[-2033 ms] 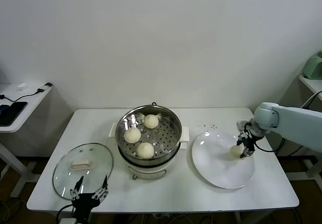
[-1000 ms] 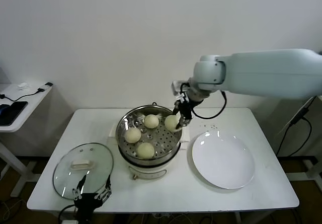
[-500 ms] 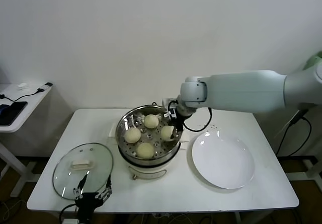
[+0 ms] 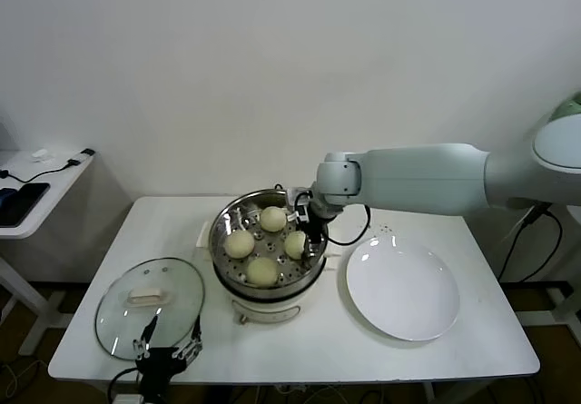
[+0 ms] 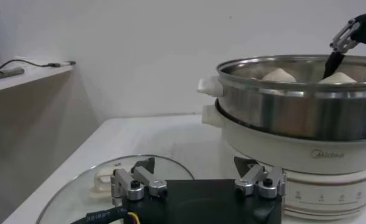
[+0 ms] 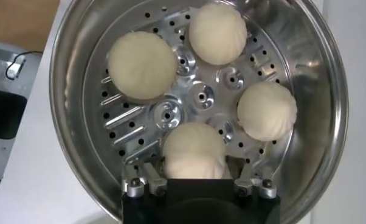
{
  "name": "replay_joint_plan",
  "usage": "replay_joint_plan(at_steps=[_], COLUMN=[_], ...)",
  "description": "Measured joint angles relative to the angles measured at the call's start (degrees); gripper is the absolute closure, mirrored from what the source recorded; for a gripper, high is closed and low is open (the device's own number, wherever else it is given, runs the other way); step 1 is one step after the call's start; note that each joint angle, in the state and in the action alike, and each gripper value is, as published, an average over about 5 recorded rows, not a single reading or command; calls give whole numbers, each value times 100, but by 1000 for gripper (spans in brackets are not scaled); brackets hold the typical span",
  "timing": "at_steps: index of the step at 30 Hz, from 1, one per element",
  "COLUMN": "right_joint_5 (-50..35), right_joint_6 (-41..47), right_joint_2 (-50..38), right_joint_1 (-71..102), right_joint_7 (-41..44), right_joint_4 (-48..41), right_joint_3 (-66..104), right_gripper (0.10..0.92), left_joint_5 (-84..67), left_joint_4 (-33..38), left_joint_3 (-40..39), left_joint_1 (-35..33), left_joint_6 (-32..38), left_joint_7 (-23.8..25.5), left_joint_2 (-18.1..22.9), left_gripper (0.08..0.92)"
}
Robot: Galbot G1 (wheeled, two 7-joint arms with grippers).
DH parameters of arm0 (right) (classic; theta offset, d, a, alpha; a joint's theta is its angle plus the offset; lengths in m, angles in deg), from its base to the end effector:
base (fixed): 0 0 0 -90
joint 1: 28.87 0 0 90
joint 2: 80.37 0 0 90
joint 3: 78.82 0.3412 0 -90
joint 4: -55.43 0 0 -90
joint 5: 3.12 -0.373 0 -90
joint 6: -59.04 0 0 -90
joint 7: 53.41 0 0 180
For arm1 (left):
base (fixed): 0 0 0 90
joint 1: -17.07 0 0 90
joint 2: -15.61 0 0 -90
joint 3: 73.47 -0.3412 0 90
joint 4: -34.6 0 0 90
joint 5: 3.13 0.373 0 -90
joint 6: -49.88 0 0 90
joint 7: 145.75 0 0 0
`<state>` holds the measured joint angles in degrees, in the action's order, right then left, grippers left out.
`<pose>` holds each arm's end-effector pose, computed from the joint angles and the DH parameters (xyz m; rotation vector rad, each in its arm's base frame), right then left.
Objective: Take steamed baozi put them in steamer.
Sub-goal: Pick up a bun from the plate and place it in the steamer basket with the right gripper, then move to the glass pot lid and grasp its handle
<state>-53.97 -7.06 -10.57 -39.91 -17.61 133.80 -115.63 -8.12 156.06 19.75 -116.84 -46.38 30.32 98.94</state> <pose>0.5246 0.1307 -0.1207 1.4329 -1.4618 1.3849 0.1294 0.0348 -0.3237 0.0749 -2.8175 -0.0739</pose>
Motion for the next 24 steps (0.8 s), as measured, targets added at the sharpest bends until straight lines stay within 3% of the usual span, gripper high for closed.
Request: replay_joint_plan(at_steps=[12, 24], right_joint_5=[-410, -224], right_joint_6=[-446, -848], right_joint_2=[-572, -1888], right_joint_1=[-373, 734], right_joint_7=[282, -1436], right_joint_4=[122, 304], right_joint_3=[335, 2321], right_gripper=[203, 203], left_joint_5=[-30, -93], left_joint_4=[103, 84], left_joint_3=[-24, 4], left_joint_1=[-53, 74], left_joint_6=[34, 100], left_joint_7=[-42, -68], left_joint_2=[-1, -18], left_gripper=[177, 177])
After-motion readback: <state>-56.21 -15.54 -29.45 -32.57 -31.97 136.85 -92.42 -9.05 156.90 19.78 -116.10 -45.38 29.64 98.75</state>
